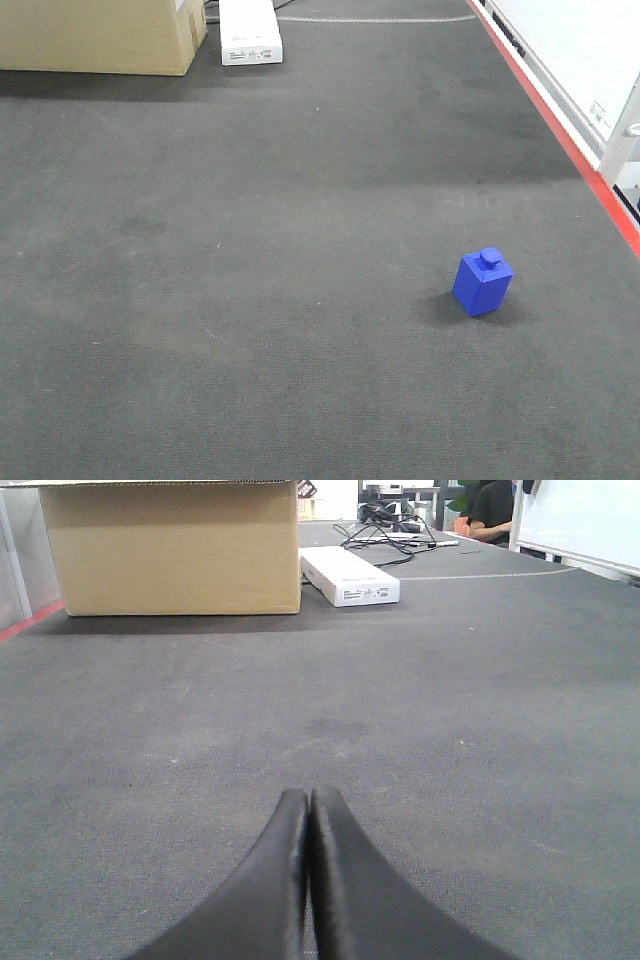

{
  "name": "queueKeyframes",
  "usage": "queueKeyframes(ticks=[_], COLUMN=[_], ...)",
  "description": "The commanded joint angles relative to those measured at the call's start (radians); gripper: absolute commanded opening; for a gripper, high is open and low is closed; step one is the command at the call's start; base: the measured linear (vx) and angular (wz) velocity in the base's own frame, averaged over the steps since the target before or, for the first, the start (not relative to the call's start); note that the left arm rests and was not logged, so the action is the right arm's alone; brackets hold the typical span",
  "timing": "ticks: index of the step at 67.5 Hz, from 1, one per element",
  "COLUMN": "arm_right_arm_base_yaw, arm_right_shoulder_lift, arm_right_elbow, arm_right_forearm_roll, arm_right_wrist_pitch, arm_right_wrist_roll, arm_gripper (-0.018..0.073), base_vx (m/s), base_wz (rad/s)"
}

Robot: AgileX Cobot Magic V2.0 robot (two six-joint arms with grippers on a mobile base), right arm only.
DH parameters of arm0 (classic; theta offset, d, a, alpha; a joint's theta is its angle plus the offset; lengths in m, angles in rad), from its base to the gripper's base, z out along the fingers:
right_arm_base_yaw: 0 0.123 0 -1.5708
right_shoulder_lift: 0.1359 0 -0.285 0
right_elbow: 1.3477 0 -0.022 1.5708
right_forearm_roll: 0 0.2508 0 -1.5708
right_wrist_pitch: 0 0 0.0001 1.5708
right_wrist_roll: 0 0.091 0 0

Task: Pour parts from conveyor to right shelf

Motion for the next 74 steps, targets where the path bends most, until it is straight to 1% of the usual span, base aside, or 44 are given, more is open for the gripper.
queueKeyframes(ticks=[1,5,9,10,14,15,19,25,28,31,35,39,44,47,55,66,74], arm_right_arm_base_yaw=[-0.004,-0.004,-0.004,-0.004,-0.004,-0.004,-0.003,-0.002,-0.002,-0.002,-0.002,-0.002,-0.002,-0.002,-0.002,-0.002,-0.002], arm_right_shoulder_lift=[0.141,0.222,0.292,0.306,0.358,0.374,0.419,0.473,0.493,0.507,0.530,0.564,0.624,0.663,0.798,1.007,1.136], arm_right_elbow=[-0.112,-0.156,-0.187,-0.192,-0.202,-0.202,-0.201,-0.201,-0.201,-0.202,-0.218,-0.262,-0.344,-0.398,-0.577,-0.819,-0.954], arm_right_forearm_roll=[-0.013,-0.013,-0.012,-0.012,-0.010,-0.007,0.004,0.046,0.080,0.136,0.207,0.290,0.350,0.377,0.384,0.356,0.312], arm_right_wrist_pitch=[0.109,0.175,0.237,0.248,0.279,0.281,0.298,0.307,0.307,0.307,0.339,0.415,0.526,0.588,0.801,1.082,1.197], arm_right_wrist_roll=[0.002,-0.003,-0.028,-0.035,-0.066,-0.081,-0.113,-0.183,-0.224,-0.265,-0.334,-0.403,-0.457,-0.470,-0.476,-0.461,-0.430], arm_gripper=[0.0081,0.0151,0.0252,0.0290,0.0395,0.0435,0.0541,0.0636,0.0652,0.0652,0.0643,0.0628,0.0613,0.0608,0.0604,0.0599,0.0594], base_vx=[0.00,0.00,0.00,0.00,0.00,0.00,0.00,0.00,0.00,0.00,0.00,0.00,0.00,0.00,0.00,0.00,0.00], base_wz=[0.00,0.00,0.00,0.00,0.00,0.00,0.00,0.00,0.00,0.00,0.00,0.00,0.00,0.00,0.00,0.00,0.00])
